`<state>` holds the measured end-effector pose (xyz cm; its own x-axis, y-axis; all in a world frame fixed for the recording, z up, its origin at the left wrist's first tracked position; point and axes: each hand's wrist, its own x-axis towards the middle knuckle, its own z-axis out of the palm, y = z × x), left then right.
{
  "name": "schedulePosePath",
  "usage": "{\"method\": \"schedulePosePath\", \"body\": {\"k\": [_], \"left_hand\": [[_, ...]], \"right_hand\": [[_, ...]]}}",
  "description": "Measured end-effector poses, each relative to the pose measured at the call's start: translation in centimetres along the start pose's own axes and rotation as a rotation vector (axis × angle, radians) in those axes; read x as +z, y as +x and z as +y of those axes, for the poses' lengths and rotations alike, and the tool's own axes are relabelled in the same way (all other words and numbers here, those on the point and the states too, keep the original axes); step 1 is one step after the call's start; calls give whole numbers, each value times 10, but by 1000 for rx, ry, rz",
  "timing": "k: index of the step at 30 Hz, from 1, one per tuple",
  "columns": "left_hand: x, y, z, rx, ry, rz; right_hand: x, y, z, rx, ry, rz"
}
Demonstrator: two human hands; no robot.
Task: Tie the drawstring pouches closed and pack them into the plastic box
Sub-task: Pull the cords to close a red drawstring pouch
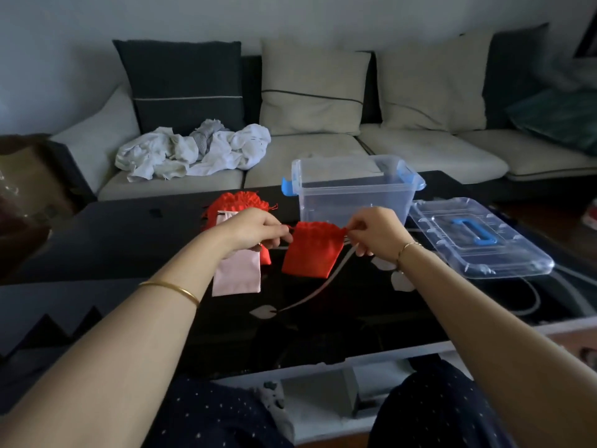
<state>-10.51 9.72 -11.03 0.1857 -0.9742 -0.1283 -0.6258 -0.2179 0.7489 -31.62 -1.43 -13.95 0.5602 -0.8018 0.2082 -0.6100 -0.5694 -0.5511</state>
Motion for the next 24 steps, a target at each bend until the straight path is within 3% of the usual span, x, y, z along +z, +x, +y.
{"method": "schedulePosePath", "body": {"k": [4,10,12,16,18,21,24], "left_hand": [[4,7,-19,-129,-325,-90],[-1,15,-41,-189,-463,-206],[-5,16,-46,-214,-546,-157],[-10,18,-58,-279,-679,19],[-8,22,-63,-296,-708,82],[-5,28,-63,-339,-824,194],[-9,31,-60,-400,-1147,329]], "right_hand": [[0,6,6,84,-177,13],[3,22,5,191,-179,-8],[4,22,1,235,-1,-46],[8,21,-4,476,808,-291],[13,24,-2,616,1047,-320],[26,34,-5,782,1261,-249],[33,43,-6,955,1486,-33]]}}
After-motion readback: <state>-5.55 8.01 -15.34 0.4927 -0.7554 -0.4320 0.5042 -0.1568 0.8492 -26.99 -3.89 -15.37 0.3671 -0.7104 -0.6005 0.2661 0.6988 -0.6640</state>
